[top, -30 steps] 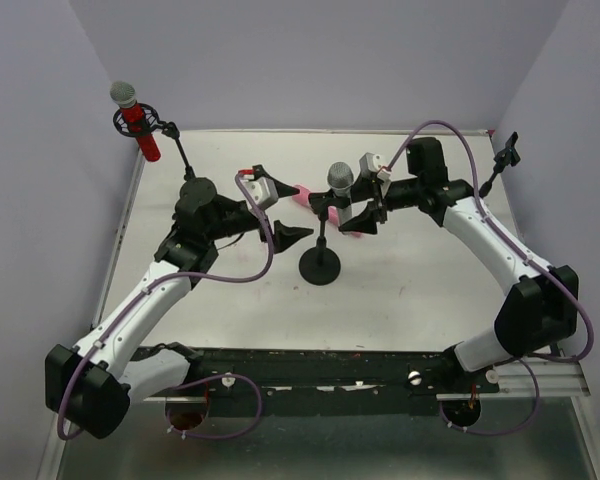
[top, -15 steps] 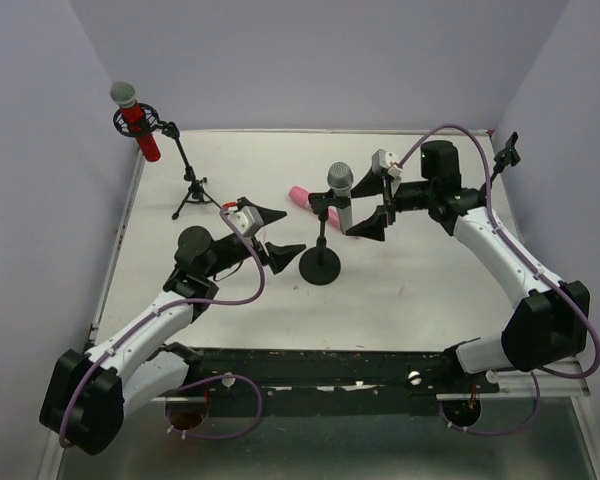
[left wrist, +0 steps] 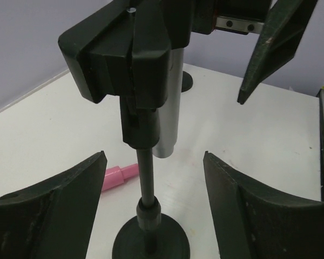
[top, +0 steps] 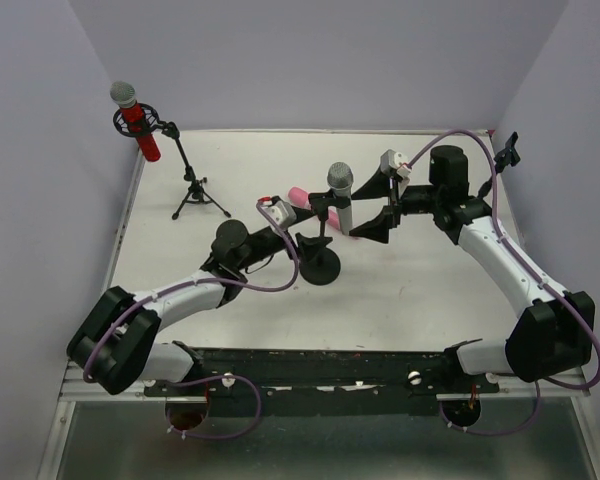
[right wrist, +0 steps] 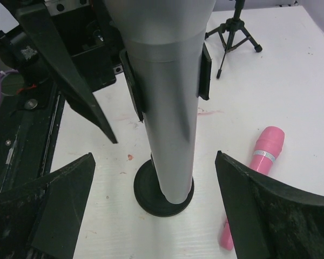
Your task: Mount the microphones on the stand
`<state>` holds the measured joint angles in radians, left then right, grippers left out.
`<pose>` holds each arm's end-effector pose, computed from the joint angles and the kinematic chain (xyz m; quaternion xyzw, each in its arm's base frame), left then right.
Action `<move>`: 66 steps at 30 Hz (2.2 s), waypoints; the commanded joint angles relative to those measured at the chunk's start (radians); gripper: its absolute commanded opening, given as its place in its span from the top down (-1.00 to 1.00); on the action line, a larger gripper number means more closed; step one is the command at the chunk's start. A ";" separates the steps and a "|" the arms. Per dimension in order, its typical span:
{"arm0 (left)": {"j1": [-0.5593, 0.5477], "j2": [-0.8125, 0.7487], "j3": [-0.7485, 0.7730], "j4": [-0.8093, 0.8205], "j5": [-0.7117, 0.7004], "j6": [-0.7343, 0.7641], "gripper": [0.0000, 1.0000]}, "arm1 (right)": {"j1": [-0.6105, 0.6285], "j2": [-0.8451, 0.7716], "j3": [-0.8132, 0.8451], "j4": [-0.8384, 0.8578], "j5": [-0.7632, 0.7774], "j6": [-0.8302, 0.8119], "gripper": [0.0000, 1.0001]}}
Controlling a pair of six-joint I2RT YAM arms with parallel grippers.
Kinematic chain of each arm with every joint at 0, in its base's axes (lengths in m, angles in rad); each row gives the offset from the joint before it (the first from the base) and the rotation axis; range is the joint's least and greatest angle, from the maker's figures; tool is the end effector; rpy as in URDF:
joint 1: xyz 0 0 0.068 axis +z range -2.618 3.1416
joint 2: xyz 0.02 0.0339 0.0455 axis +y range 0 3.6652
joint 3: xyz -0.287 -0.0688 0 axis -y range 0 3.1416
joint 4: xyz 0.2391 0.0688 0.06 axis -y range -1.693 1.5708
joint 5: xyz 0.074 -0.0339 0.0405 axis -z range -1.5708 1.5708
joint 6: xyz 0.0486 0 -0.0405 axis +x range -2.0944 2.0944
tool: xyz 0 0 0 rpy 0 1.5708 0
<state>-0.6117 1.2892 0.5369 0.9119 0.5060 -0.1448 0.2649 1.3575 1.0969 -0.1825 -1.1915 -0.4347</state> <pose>0.2082 -0.1748 0.2881 0.3306 0.5667 -0.4230 0.6249 0.2669 0.1192 0.3509 -0.5215 0.5545 0.4350 0.4810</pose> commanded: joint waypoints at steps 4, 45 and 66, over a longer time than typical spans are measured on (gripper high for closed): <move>-0.011 0.114 0.081 0.070 -0.081 0.063 -0.28 | -0.004 -0.009 -0.014 0.040 -0.033 0.028 -1.00; 0.464 0.301 0.377 0.093 -0.070 0.014 1.00 | -0.004 0.020 -0.025 0.040 -0.020 0.021 -1.00; 0.491 0.317 0.313 0.073 -0.083 -0.028 -0.09 | -0.003 0.066 -0.023 0.035 -0.019 0.016 -1.00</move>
<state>-0.1299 1.6806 0.8852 0.9268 0.4141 -0.1406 0.2646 1.4097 1.0870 -0.1570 -1.1973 -0.4183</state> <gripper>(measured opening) 0.451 0.998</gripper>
